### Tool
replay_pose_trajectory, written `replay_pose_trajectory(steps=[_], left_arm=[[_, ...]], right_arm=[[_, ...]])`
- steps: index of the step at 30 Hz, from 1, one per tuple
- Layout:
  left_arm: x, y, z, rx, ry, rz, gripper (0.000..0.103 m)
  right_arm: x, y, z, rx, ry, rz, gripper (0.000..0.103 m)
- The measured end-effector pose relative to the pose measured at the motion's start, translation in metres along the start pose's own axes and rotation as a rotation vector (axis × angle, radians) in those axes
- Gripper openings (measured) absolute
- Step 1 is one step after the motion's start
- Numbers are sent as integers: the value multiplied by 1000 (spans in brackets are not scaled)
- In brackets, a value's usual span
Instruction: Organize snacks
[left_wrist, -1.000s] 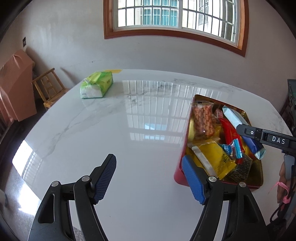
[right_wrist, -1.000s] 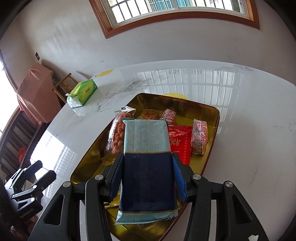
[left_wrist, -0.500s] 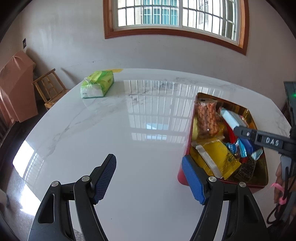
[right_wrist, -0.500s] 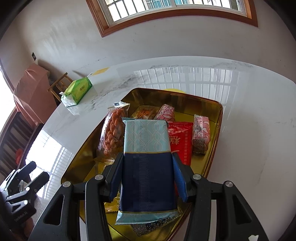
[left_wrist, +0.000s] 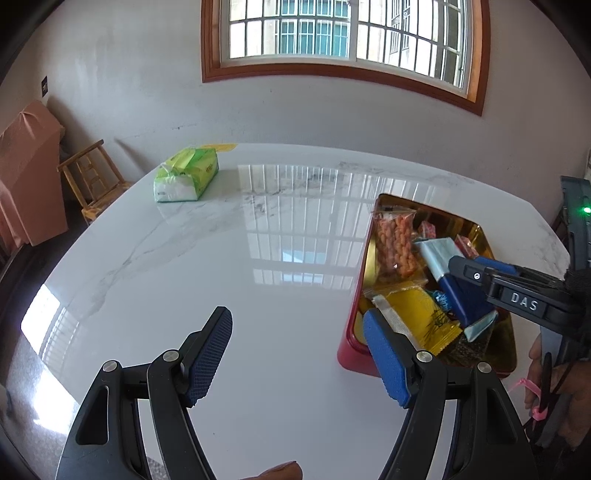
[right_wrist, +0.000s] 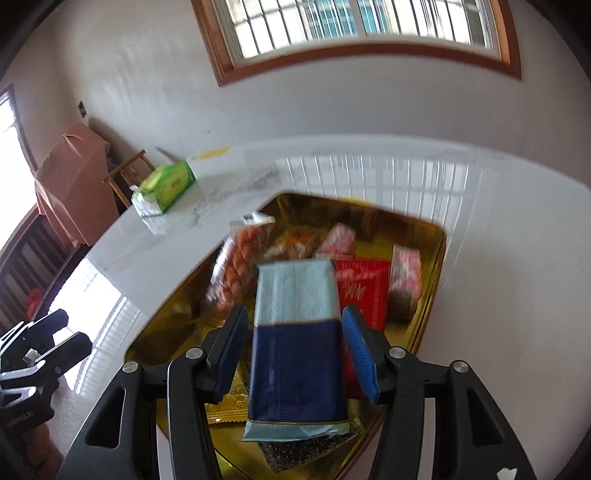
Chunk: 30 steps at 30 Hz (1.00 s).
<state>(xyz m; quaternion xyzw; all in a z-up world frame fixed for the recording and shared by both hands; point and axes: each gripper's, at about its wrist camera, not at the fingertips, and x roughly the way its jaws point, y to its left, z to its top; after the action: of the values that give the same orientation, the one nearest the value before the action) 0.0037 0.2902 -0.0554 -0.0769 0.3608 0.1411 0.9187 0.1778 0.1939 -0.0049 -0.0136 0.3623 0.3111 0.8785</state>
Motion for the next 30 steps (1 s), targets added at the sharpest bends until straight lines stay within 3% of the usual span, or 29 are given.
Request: replay_pose_trajectory(steps=[10,30], left_arm=[[-19,-15,3,45,-24,34,74],[-67,-49,8,53,-52,18,84]], right_arm=[[-58,5,-8,-29,-103,57,63],[-128,-2,-36,-60,-188,88,66]])
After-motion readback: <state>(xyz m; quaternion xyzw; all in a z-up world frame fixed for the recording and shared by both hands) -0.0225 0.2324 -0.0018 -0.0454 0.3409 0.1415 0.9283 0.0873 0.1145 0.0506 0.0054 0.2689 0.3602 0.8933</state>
